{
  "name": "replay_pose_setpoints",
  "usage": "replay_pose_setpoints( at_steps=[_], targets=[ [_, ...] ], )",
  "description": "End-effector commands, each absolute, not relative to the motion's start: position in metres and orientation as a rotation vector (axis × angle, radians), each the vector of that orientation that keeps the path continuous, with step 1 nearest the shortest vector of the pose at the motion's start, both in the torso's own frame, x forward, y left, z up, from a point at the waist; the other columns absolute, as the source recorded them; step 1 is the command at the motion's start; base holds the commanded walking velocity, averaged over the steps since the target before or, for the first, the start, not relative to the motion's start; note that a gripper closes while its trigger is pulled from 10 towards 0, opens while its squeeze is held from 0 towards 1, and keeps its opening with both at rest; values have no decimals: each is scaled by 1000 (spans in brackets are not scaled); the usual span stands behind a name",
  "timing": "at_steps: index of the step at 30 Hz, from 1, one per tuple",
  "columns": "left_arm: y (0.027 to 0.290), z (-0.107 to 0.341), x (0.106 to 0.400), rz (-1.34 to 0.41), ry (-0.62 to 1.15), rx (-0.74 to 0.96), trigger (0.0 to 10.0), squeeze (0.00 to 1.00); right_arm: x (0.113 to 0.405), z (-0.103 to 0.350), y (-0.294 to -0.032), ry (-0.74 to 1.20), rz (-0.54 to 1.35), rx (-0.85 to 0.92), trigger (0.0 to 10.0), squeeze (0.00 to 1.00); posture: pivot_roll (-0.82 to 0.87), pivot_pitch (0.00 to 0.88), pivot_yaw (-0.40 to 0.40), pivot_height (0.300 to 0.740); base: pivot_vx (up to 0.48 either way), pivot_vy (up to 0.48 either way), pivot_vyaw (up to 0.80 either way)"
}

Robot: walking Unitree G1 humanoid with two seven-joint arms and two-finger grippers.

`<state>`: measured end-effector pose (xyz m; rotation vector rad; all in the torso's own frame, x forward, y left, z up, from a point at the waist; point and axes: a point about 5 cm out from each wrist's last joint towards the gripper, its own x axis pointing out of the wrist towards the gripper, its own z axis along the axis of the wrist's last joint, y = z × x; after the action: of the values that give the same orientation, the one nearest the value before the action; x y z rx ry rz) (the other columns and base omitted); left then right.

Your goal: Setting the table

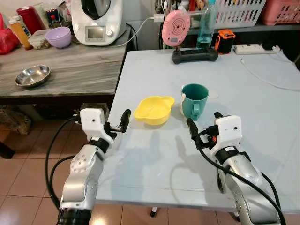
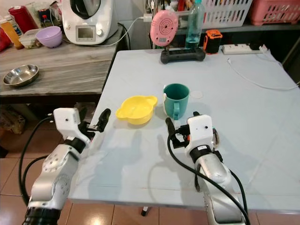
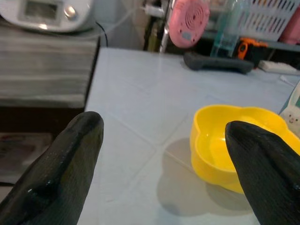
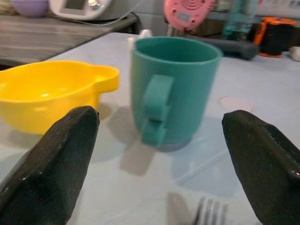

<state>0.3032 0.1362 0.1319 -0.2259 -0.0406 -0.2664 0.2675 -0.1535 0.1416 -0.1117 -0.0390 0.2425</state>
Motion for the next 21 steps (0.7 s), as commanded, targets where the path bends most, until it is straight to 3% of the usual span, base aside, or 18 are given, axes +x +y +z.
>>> replay_pose_setpoints(
  at_steps=[1,11,21],
  targets=[
    [137,128,307,-270,0,-249,10000,0,263,144,-148,-45,279,-114,10000,0,-211,115,132,740,0,0,0],
    [112,135,328,-383,118,-366,10000,0,246,140,-135,-29,357,-125,10000,0,-241,125,160,740,0,0,0],
    [109,127,331,-383,212,-404,10000,0,245,140,-132,-20,392,-113,10000,0,-234,131,155,740,0,0,0]
  ],
)
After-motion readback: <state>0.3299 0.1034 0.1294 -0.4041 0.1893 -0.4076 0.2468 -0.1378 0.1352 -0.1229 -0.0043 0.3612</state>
